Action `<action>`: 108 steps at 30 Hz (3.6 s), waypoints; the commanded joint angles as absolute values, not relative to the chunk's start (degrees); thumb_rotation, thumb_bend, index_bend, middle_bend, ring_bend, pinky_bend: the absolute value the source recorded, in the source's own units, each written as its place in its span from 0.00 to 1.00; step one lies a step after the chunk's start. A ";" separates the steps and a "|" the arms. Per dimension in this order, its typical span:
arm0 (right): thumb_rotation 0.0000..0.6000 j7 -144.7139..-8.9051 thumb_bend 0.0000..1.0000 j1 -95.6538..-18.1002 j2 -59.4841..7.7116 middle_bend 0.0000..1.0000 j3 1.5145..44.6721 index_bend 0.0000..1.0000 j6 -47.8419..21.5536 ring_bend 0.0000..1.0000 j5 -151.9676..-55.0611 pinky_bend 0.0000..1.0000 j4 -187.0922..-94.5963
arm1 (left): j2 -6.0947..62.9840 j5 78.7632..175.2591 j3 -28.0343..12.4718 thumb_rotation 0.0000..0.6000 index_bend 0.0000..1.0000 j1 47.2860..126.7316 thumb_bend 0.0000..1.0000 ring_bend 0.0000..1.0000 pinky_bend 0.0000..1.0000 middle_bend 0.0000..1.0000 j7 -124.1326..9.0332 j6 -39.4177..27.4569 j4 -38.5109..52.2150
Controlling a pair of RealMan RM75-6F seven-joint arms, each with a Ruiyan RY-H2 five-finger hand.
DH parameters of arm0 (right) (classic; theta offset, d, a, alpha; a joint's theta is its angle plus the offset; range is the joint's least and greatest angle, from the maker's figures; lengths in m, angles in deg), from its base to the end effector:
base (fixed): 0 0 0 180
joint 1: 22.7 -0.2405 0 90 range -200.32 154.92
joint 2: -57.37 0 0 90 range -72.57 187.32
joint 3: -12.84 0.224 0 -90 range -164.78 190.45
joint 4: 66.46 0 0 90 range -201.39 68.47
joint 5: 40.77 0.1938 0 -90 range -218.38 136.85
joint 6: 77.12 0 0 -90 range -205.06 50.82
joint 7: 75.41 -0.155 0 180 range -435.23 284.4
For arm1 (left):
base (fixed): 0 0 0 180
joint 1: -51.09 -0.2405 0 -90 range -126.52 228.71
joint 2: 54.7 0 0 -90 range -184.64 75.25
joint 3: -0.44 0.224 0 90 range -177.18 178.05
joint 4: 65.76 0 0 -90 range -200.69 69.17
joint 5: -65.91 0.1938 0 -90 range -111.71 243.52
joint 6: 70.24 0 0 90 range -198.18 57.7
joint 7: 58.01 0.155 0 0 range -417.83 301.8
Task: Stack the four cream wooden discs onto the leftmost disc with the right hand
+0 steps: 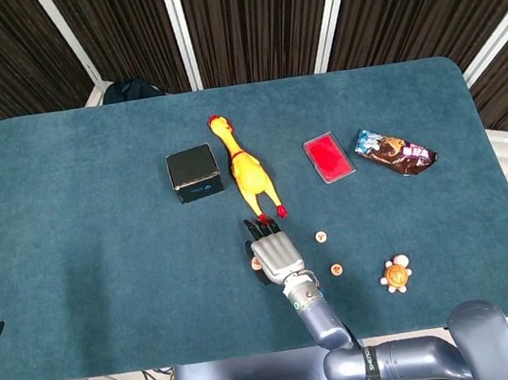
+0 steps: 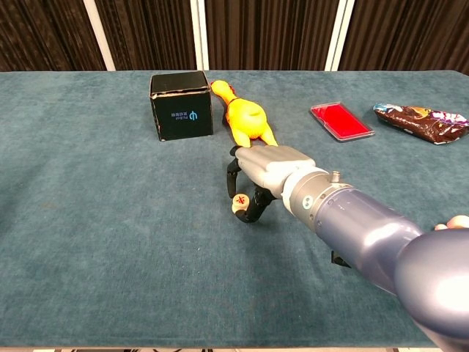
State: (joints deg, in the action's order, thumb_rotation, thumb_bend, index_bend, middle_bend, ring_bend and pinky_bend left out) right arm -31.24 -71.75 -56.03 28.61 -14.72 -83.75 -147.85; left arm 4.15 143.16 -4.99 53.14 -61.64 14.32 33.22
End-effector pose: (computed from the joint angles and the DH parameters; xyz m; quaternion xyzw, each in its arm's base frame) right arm -0.0441 -0.2910 -0.0990 0.7337 -0.4322 0.3307 0.4068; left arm -0.2878 0.1802 0.1891 -0.5133 -0.4466 -0.3885 0.6215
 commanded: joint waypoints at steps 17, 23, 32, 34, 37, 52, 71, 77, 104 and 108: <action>1.00 -30.54 0.40 -72.25 -55.19 0.00 28.85 0.44 -14.20 0.00 -82.56 0.00 -148.74 | 4.11 143.25 -4.91 1.00 0.12 53.11 0.17 0.00 0.09 0.00 -61.70 14.30 33.33; 1.00 -29.83 0.40 -72.33 -54.65 0.00 28.62 0.44 -14.15 0.00 -81.64 0.00 -149.23 | 4.10 143.21 -4.86 1.00 0.12 53.18 0.17 0.00 0.09 0.00 -61.55 14.11 33.28; 1.00 -29.50 0.40 -72.39 -54.03 0.00 28.12 0.44 -13.95 0.00 -81.09 0.00 -150.00 | 4.09 143.27 -4.85 1.00 0.12 53.15 0.17 0.00 0.09 0.00 -61.45 14.24 33.37; 1.00 -29.49 0.40 -72.38 -53.97 0.00 28.01 0.44 -13.89 0.00 -81.03 0.00 -150.10 | 4.09 143.25 -4.85 1.00 0.12 53.15 0.17 0.00 0.09 0.00 -61.46 14.23 33.36; 1.00 -29.59 0.40 -72.42 -53.94 0.00 27.92 0.44 -13.78 0.00 -81.07 0.00 -150.23 | 4.09 143.20 -4.86 1.00 0.12 53.17 0.17 0.00 0.09 0.00 -61.48 14.17 33.34; 1.00 -29.45 0.40 -72.25 -51.94 0.00 27.75 0.44 -13.25 0.00 -80.88 0.00 -150.36 | 4.06 142.99 -4.89 1.00 0.12 53.16 0.17 0.00 0.09 0.00 -61.36 14.13 33.29; 1.00 -29.68 0.40 -72.19 -50.17 0.00 27.70 0.44 -13.56 0.00 -80.06 0.00 -148.29 | 4.01 142.74 -4.91 1.00 0.12 53.11 0.17 0.00 0.09 0.00 -61.19 14.09 33.32; 1.00 -29.54 0.40 -72.05 -49.94 0.00 27.59 0.44 -13.70 0.00 -79.14 0.00 -148.21 | 3.98 142.70 -4.94 1.00 0.12 53.09 0.17 0.00 0.09 0.00 -61.16 14.13 33.38; 1.00 -30.70 0.41 -71.77 -50.55 0.00 27.31 0.44 -14.25 0.00 -78.65 0.00 -145.80 | 3.96 142.71 -4.85 1.00 0.12 53.10 0.17 0.00 0.09 0.00 -61.16 13.97 33.33; 1.00 -30.83 0.41 -71.83 -50.65 0.00 27.54 0.44 -14.27 0.00 -78.60 0.00 -145.46 | 3.98 142.78 -4.85 1.00 0.12 53.13 0.17 0.00 0.09 0.00 -61.19 13.96 33.26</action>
